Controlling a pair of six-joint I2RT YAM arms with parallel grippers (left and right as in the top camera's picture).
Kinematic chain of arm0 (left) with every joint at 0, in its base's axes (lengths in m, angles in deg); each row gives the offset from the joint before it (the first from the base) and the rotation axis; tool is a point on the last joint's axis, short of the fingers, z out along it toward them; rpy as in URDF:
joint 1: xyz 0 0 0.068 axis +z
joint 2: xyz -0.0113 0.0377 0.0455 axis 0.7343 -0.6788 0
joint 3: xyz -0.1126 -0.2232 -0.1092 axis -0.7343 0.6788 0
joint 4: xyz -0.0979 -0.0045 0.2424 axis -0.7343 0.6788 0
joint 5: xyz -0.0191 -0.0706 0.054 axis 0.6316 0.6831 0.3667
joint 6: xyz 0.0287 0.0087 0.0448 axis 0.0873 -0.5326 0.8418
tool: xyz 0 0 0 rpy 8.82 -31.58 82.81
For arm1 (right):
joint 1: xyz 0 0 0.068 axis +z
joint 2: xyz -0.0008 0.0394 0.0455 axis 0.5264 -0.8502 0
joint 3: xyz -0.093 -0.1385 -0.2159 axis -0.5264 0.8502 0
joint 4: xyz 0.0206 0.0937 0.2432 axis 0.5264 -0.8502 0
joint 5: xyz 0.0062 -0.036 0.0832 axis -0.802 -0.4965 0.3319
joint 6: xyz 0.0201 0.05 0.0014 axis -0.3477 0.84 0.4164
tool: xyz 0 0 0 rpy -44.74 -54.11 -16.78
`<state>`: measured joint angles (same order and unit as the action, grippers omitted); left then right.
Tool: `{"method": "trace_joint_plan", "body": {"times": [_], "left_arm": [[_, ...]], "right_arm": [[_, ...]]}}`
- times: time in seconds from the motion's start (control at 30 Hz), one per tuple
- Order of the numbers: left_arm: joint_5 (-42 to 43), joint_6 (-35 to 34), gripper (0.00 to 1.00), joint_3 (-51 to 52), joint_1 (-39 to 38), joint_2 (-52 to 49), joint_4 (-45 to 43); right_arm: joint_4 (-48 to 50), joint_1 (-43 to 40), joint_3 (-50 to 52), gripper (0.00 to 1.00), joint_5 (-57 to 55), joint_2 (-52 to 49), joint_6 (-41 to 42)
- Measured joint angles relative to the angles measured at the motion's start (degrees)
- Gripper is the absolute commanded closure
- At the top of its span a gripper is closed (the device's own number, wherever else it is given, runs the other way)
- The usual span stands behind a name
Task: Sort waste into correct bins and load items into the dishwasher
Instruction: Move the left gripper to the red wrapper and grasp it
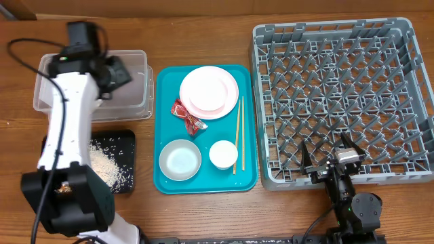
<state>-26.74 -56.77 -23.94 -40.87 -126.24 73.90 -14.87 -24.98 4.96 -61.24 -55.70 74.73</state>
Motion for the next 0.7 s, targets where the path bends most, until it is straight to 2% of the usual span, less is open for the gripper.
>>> {"method": "trace_joint_plan", "body": {"times": [0.17,0.37,0.57,0.7], "left_arm": [[2.2,0.0,0.3,-0.5,-9.6,1.5,4.2],[3.1,-3.0,0.43,-0.3,-17.0,1.5,7.0],[3.0,-7.9,0.51,5.2,-22.2,1.5,5.8],[3.1,-12.0,0.53,10.9,-23.8,1.5,2.0]], "right_arm": [[0.0,0.0,0.0,0.0,0.0,0.0,0.0],[0.0,0.0,0.0,0.0,0.0,0.0,0.0],[0.0,0.0,0.0,0.0,0.0,0.0,0.0],[0.0,0.0,0.0,0.0,0.0,0.0,0.0]]}}
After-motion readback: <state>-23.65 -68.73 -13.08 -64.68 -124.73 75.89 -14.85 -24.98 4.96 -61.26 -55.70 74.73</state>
